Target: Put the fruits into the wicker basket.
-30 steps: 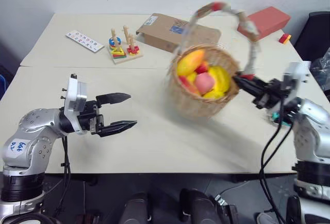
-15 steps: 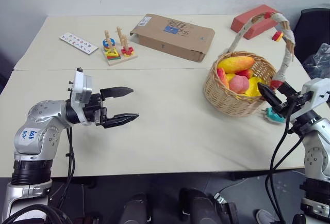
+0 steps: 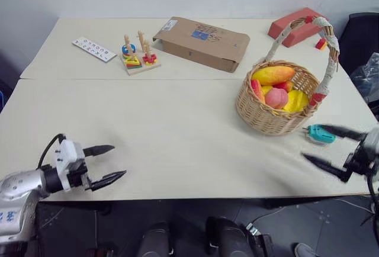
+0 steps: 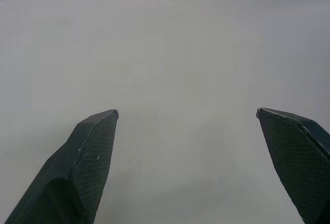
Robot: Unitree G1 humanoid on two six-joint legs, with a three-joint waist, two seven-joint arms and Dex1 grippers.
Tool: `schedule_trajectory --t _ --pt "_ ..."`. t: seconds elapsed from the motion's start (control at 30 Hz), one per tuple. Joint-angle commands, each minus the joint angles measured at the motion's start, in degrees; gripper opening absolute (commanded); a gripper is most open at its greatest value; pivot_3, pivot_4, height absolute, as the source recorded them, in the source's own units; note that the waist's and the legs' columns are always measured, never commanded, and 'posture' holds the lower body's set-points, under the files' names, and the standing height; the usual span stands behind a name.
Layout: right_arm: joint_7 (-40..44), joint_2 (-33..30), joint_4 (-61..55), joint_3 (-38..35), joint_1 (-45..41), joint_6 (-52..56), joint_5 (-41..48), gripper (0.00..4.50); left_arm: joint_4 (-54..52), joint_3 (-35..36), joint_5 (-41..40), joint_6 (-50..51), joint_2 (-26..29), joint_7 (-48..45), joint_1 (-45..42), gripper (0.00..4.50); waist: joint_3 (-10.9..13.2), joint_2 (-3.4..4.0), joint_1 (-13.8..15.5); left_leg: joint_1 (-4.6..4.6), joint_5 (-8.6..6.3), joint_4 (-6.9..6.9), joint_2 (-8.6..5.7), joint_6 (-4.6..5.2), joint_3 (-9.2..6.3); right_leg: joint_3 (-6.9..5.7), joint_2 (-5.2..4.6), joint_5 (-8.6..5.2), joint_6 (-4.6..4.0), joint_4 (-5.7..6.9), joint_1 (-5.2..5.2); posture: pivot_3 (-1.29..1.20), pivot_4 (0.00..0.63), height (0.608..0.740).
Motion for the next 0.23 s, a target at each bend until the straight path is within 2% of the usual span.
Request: schedule_trajectory --t 0.03,0.23 --pt "7.0 2.2 -0.4 7.9 -2.0 -6.8 -1.1 4.45 -3.1 2.0 2.3 -5.7 -1.5 2.8 2.7 4.50 0.0 0.01 0.0 0.01 0.00 0.00 0.01 0.00 0.00 0.00 0.00 0.00 0.00 0.01 0.00 0.00 0.150 0.740" --pt "8.6 6.8 5.4 15.6 -8.4 -14.1 -4.5 4.45 -6.1 1.6 4.5 -10.4 -2.7 5.2 5.9 4.50 0.0 0.07 0.0 0.00 0.14 0.02 0.02 -0.43 -0.02 -0.02 -0.02 -0.03 -0.11 0.05 -0.09 0.00 0.150 0.740"
